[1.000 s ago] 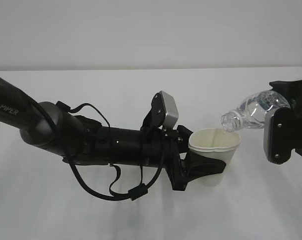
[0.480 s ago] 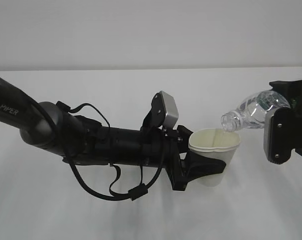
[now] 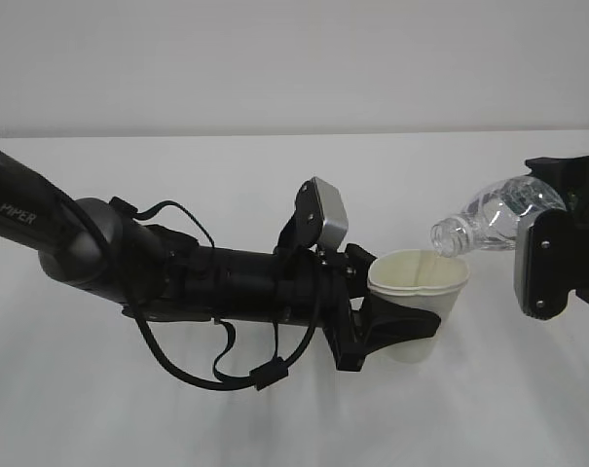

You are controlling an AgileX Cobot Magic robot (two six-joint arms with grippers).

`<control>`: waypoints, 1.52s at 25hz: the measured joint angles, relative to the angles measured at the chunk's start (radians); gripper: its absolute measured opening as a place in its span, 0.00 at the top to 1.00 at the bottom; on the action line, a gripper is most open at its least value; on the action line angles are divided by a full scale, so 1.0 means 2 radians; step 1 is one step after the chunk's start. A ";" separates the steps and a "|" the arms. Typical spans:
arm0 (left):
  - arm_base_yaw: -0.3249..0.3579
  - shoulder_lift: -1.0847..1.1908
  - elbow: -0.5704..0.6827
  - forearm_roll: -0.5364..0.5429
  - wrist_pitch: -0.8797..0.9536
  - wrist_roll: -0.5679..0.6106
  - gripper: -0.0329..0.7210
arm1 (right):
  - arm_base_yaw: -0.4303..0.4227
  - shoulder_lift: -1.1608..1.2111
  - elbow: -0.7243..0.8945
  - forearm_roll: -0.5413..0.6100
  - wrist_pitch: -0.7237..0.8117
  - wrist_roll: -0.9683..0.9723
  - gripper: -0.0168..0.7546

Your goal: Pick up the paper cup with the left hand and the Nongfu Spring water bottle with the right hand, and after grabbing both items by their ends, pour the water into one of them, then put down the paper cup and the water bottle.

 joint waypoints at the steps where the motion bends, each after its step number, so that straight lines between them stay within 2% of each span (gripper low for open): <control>1: 0.000 0.000 0.000 0.000 0.000 0.000 0.40 | 0.000 0.000 0.000 0.000 0.000 0.000 0.46; 38: 0.000 0.000 0.000 0.002 0.000 0.000 0.40 | 0.000 0.000 0.000 -0.004 0.000 -0.009 0.46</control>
